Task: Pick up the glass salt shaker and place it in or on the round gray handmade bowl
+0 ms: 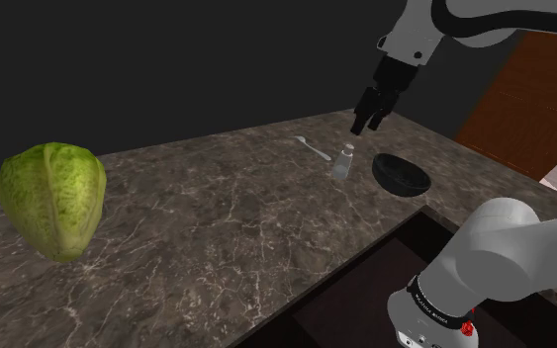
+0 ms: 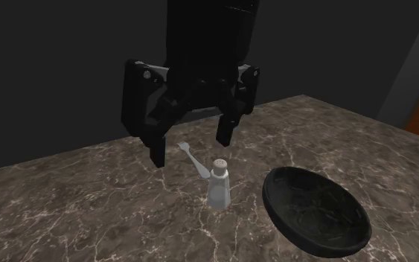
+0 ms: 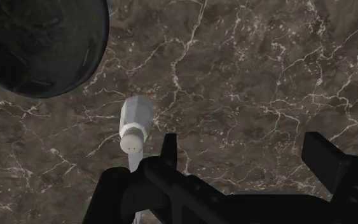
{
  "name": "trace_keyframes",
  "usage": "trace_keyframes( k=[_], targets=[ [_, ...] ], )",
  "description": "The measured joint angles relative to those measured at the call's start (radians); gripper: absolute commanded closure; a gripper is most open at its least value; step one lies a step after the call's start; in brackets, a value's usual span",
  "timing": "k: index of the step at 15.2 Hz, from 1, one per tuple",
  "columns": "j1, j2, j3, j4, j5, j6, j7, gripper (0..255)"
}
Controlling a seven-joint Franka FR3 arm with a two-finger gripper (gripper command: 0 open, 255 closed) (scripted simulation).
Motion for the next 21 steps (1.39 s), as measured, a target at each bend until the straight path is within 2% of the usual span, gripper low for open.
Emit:
trace_keyframes(
  k=[2,5,13,21],
  targets=[
    [-0.004,-0.001,-0.004,-0.011,-0.003,0.017,-0.003,0],
    [-0.03,-0.023,-0.038,-0.097,-0.026,0.12,-0.036,0],
    [-0.096,0.023,-0.149,-0.29,-0.073,0.476,-0.132,0],
    [-0.085,0.09,-0.163,-0.348,-0.065,0.612,-0.145,0]
  ],
)
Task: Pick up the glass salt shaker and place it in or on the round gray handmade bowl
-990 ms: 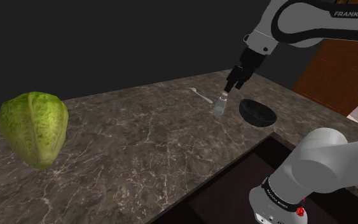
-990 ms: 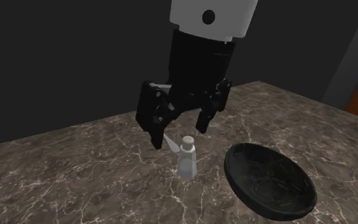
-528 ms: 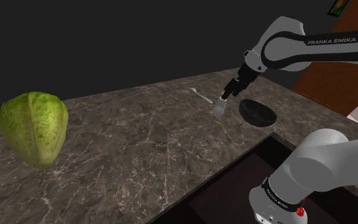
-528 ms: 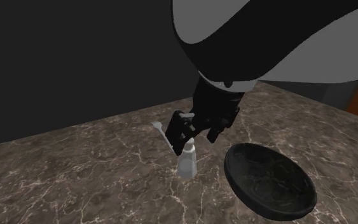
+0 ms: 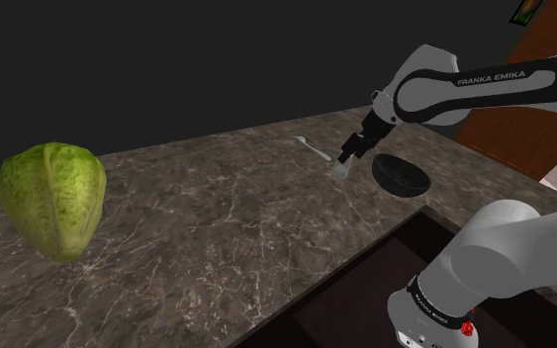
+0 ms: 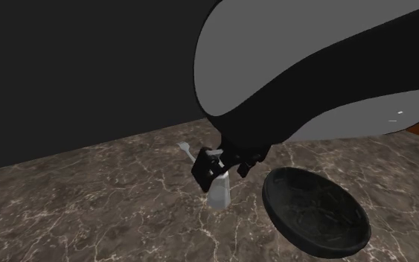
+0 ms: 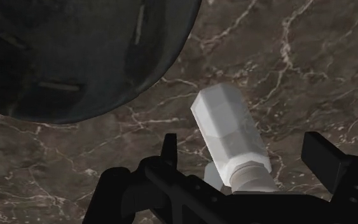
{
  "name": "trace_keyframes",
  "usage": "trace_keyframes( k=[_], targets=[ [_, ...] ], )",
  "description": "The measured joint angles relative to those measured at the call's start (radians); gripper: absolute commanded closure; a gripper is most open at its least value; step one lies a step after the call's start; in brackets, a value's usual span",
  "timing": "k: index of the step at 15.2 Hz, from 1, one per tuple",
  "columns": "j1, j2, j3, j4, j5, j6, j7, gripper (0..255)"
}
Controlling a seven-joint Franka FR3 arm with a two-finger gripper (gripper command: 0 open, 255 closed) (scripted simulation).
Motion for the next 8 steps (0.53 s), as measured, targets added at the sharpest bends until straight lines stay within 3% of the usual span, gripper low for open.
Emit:
trace_keyframes(
  k=[6,7,8],
  targets=[
    [0.002,0.005,0.0,-0.003,0.001,0.009,0.0,0],
    [0.002,0.005,0.0,-0.003,0.001,0.009,0.0,255],
    [0.002,0.005,0.0,-0.003,0.001,0.009,0.0,255]
  ],
)
